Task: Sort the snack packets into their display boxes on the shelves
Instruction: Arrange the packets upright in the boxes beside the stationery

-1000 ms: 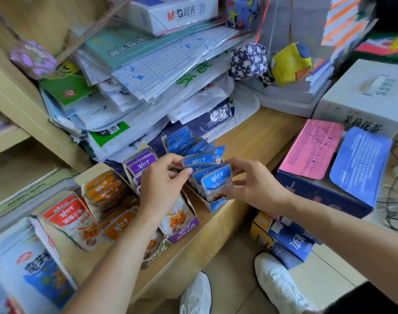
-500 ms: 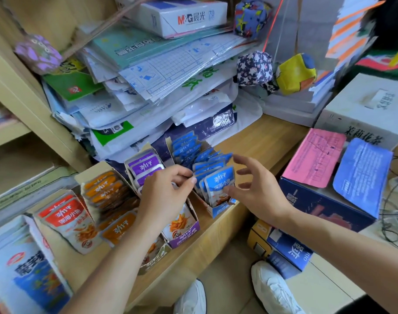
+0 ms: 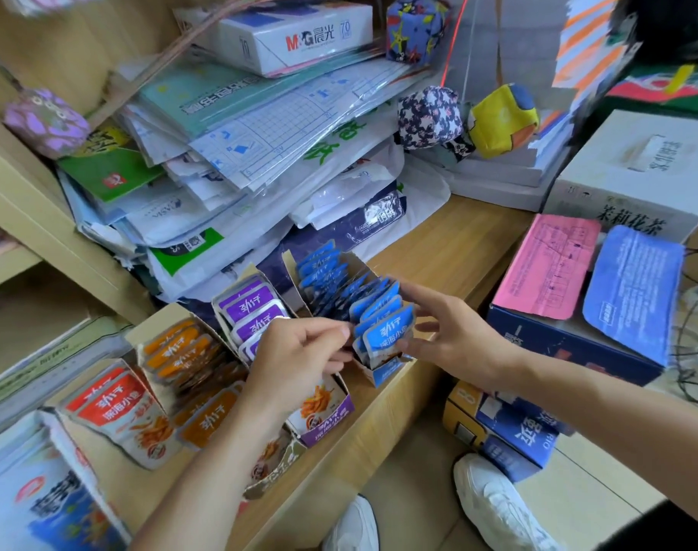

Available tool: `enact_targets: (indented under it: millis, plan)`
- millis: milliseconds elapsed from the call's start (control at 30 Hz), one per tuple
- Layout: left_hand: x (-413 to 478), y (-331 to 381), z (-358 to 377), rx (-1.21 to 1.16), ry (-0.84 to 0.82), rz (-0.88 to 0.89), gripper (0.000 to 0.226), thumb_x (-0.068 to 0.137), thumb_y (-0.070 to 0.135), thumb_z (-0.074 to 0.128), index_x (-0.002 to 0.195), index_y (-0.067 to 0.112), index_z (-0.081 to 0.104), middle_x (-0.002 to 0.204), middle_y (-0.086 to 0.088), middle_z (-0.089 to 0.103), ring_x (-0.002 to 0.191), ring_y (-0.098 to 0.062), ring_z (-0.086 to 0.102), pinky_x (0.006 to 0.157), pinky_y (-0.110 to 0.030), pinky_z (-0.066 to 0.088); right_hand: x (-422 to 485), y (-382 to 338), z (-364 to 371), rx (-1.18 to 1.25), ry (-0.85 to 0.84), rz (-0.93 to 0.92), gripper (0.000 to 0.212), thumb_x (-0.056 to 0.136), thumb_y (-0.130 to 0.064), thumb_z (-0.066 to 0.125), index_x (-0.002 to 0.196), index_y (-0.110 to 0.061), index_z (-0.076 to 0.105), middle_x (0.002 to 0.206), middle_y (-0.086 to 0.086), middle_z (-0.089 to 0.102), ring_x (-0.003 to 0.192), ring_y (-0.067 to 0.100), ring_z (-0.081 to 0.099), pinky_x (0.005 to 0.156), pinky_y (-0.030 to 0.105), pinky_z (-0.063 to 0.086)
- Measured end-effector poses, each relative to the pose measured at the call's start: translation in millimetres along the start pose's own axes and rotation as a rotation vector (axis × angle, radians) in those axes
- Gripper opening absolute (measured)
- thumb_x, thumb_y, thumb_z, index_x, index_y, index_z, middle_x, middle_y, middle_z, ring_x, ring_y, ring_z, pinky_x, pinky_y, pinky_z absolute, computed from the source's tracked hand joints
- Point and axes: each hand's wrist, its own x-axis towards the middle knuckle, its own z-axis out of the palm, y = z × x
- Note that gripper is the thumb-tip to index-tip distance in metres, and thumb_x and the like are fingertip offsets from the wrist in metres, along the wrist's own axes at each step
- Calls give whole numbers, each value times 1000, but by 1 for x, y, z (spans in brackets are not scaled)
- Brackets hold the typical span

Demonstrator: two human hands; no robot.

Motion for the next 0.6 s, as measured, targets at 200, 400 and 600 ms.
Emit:
enact_targets:
  millis: [200,400,600]
  plan:
    - [-11,5,6,90,13,252,44,77,11,85,116,25,72,106,9,68,93,-9,71,71,-22,60,-5,1,1,24,-52,-5,98,88,-12,76,159,-38,14,149,-22,45,136,-3,41,113,36,42]
    - [-13,-6,25,189,60,271,20,73,19,89,88,18,75,85,9,70,76,-6,72,68,-23,60,-12,0,1,-90,-59,-23,107,81,-18,83,158,-35,11,149,-24,38,127,-18,38,100,4,36]
    - [2,-3,-4,227,124,310,7,91,19,74,89,24,77,79,13,74,78,-9,71,69,-29,59,-14,2,2,-355,70,-256,77,83,-28,80,149,-30,41,155,-16,32,141,-2,35,108,19,43]
